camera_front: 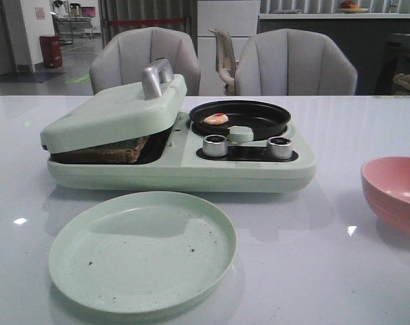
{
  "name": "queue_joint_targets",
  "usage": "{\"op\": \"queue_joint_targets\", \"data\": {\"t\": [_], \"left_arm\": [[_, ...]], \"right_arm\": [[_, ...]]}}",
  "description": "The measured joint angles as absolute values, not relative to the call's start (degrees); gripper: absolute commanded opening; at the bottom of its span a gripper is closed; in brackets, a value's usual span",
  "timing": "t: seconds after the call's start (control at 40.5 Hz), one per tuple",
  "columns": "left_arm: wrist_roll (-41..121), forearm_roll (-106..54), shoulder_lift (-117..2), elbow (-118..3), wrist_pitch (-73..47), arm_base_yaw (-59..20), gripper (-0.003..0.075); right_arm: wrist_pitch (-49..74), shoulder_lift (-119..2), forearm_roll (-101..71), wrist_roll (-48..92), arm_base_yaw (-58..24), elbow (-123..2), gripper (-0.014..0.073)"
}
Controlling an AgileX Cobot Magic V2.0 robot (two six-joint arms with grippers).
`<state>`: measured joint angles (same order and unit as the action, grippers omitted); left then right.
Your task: Make breakfast with bread and shrimp
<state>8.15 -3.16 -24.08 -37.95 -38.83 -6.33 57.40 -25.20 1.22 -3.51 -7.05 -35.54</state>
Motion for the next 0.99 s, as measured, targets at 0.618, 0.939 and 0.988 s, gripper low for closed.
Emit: {"op": "queue_joint_targets", "data": {"t": [0.618, 0.939, 0.988], "left_arm": [[8.15, -3.16, 0.25, 0.15, -7.42, -1.31, 0.0101], [8.15, -4.09, 0.25, 0.15, -0.38, -1.31, 0.0101], [8.15, -4.13, 0.25, 0.15, -0.38, -1.31, 0.0101]], "right_arm": [[57.50, -25.17, 1.22, -3.51, -7.05, -35.54, 0.0034], [57.50, -25.17, 1.22, -3.51, -7.05, -35.54, 0.0034], [57.50, -25.17, 1.22, -3.51, -7.05, -35.54, 0.0034]]}}
